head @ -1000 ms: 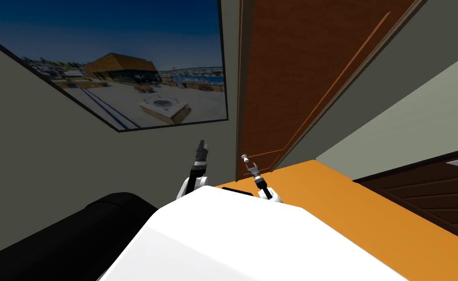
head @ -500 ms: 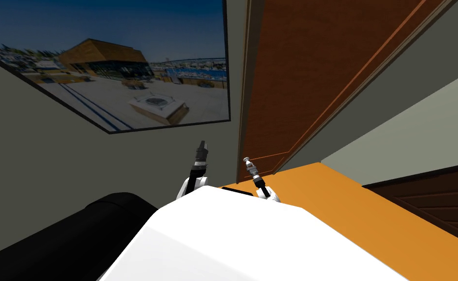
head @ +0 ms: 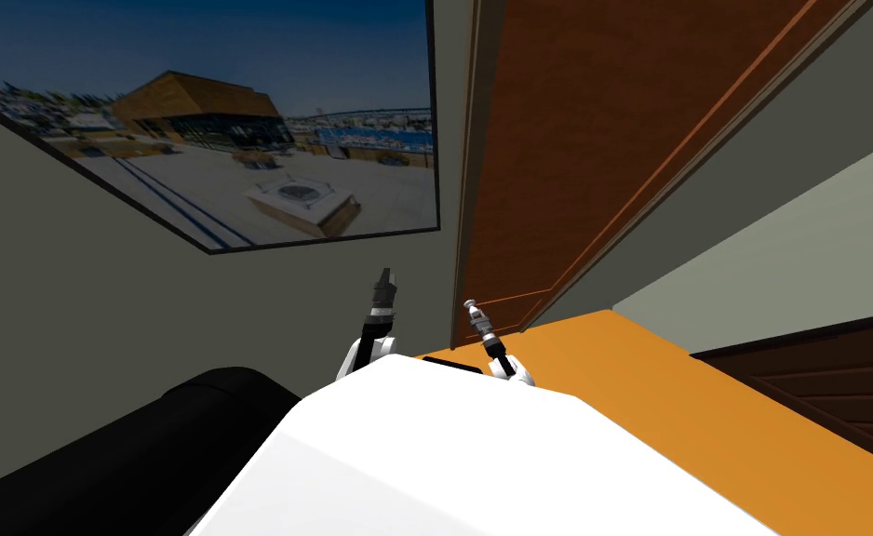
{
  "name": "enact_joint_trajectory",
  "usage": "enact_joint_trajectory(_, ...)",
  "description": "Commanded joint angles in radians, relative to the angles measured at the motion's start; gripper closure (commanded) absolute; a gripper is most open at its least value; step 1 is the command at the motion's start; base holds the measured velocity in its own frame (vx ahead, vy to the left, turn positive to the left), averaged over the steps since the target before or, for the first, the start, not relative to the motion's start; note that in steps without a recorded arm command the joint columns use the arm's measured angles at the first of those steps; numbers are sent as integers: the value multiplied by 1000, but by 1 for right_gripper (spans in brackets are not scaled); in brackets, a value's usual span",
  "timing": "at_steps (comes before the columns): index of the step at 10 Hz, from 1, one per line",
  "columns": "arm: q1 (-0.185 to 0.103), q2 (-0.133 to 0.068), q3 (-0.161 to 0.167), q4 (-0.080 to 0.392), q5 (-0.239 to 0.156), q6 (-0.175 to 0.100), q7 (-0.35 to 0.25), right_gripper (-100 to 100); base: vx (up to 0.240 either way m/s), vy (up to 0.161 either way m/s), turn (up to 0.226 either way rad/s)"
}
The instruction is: Pull the door open
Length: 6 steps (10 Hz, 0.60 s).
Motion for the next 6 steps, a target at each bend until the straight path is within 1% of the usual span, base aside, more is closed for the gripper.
enact_joint_trajectory(1,1,-2,-4,4,-1,0,-39,100,-119,-45,62)
enact_joint_trajectory(3,0,-4,-8,6,-1,0,-73,100,-88,-33,32)
enact_joint_trajectory(6,-2,-10,-18,12,-3,-1,-155,100,-96,-22,63)
